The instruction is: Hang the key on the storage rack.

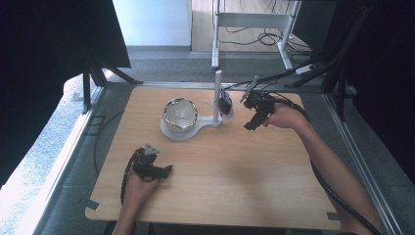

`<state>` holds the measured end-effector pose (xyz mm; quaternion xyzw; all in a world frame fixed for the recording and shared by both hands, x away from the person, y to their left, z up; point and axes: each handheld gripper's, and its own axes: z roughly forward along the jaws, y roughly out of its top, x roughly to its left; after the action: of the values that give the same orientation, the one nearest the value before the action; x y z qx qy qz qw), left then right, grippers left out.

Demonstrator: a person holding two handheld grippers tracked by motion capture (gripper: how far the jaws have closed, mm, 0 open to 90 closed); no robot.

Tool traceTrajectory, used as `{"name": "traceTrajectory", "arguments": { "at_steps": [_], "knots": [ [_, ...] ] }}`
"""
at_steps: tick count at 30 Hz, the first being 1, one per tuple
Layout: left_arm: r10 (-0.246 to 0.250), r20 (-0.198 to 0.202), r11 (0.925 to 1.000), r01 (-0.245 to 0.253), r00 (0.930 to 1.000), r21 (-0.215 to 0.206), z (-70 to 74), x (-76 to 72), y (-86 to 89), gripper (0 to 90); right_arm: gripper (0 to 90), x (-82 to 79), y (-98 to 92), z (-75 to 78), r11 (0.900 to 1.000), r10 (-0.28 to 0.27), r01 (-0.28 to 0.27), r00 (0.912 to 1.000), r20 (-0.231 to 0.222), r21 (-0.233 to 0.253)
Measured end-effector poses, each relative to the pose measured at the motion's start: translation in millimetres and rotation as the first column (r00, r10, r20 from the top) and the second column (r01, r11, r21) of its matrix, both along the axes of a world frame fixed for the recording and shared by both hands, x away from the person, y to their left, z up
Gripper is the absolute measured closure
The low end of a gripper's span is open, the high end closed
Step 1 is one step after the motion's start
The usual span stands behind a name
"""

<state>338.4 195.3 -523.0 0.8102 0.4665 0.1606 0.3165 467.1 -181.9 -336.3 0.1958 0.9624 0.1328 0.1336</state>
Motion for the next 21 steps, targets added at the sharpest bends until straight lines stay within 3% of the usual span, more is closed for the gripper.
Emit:
{"name": "traceTrajectory", "arguments": {
  "at_steps": [10,21],
  "knots": [
    [0.003,0.004,1.0,-0.003,1.0,-0.001,-0.3,0.0,-0.2,0.7,12.0,-13.7,-23.1,-3.1,0.999,-0.027,0.027,0.9996,0.003,0.046],
    [0.005,0.004,1.0,-0.005,1.0,0.0,-0.2,-0.1,-0.3,0.7,11.6,-33.8,-51.8,-10.1,0.995,-0.047,0.043,0.9981,0.041,0.089]
  ]
}}
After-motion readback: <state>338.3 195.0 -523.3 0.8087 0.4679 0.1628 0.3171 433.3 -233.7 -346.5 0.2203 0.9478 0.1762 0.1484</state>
